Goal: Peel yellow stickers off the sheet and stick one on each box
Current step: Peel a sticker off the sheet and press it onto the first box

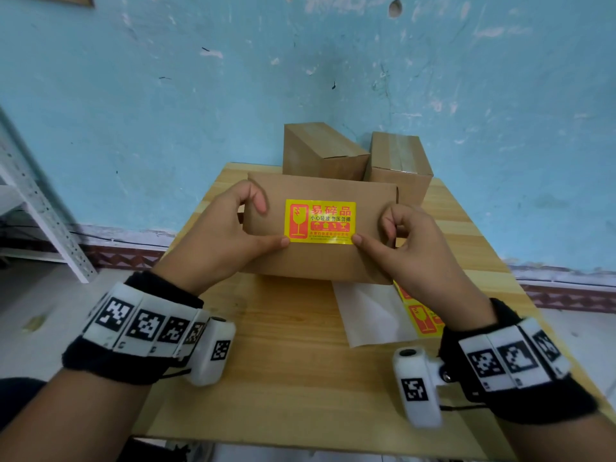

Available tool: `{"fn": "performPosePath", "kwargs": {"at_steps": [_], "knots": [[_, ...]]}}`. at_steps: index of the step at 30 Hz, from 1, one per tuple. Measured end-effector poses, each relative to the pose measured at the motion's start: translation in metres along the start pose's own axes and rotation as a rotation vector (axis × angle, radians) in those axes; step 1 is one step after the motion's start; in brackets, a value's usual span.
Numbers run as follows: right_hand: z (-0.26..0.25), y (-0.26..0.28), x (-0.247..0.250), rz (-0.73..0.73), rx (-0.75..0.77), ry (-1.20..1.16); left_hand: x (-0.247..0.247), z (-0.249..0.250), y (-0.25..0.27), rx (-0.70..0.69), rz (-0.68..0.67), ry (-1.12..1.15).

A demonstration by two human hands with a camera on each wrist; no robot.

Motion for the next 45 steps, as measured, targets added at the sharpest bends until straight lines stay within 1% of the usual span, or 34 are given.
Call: {"fn": "performPosePath", "kwargs": {"at_steps": [2, 4, 7, 8, 9, 10, 11, 13, 15, 17, 19, 21, 22, 26, 29, 34, 36, 39, 42, 45], "knots": [[0.000, 0.001, -0.001, 0.013, -0.006, 0.000, -0.002, -0.002, 0.000, 0.011, -0.012, 0.005], [0.000, 0.002, -0.002, 0.027, -0.019, -0.013, -0.007, 0.000, 0.000, 0.037, 0.032, 0.012], [-0.007, 0.005, -0.003, 0.019, -0.013, -0.029, -0.007, 0.005, -0.002, 0.087, 0.247, 0.022], [-0.009, 0.006, -0.003, 0.022, -0.019, -0.028, -0.004, 0.005, -0.004, 0.091, 0.269, 0.056], [-0.012, 0.007, -0.003, 0.029, -0.032, -0.024, -0.002, 0.004, -0.005, 0.098, 0.245, 0.087], [-0.013, 0.008, -0.003, 0.035, -0.045, -0.021, 0.000, 0.002, -0.006, 0.107, 0.187, 0.089], [-0.016, 0.008, -0.003, 0.034, -0.061, -0.017, 0.001, 0.001, -0.007, 0.120, 0.124, 0.060], [-0.020, 0.011, -0.006, 0.043, -0.089, -0.035, 0.001, -0.003, -0.006, 0.127, 0.055, 0.033], [-0.024, 0.013, -0.007, 0.054, -0.123, -0.095, 0.000, -0.005, -0.005, 0.088, 0.014, 0.109], [-0.024, 0.013, -0.006, 0.030, -0.160, -0.146, -0.001, -0.004, -0.006, 0.084, -0.032, 0.248], [-0.022, 0.013, -0.005, -0.061, -0.185, -0.135, -0.002, -0.004, -0.006, 0.109, -0.025, 0.359], [-0.022, 0.013, -0.007, -0.160, -0.221, -0.096, -0.002, -0.004, -0.006, 0.112, 0.003, 0.383], [-0.021, 0.014, -0.008, -0.187, -0.243, -0.115, -0.003, -0.003, -0.005, 0.106, 0.003, 0.379], [-0.023, 0.016, -0.011, -0.176, -0.265, -0.252, -0.001, -0.002, -0.003, 0.101, -0.006, 0.404], [-0.025, 0.015, -0.011, -0.142, -0.285, -0.280, -0.001, -0.001, -0.004, 0.095, -0.013, 0.388], [-0.026, 0.013, -0.010, -0.037, -0.338, -0.345, -0.002, -0.002, 0.000, 0.094, -0.057, 0.405], [-0.027, 0.013, -0.010, -0.035, -0.336, -0.344, -0.001, -0.002, 0.000, 0.097, -0.069, 0.415], [-0.028, 0.014, -0.010, -0.071, -0.320, -0.336, 0.001, -0.004, 0.000, 0.106, -0.081, 0.402], [-0.025, 0.014, -0.006, -0.153, -0.293, -0.278, 0.002, -0.003, 0.001, 0.079, -0.119, 0.245], [-0.020, 0.013, -0.003, -0.254, -0.268, -0.240, 0.004, 0.000, 0.003, 0.090, -0.139, 0.192]]}}
Point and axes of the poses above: each hand's wrist, its own y-axis away from the middle knuckle, its own x-axis out of the back of the hand, z = x × y, the point moved 2 cm from there along -y, towards the middle knuckle, and after that the axes turned 3 degrees about -x, right-handed, at the moved point
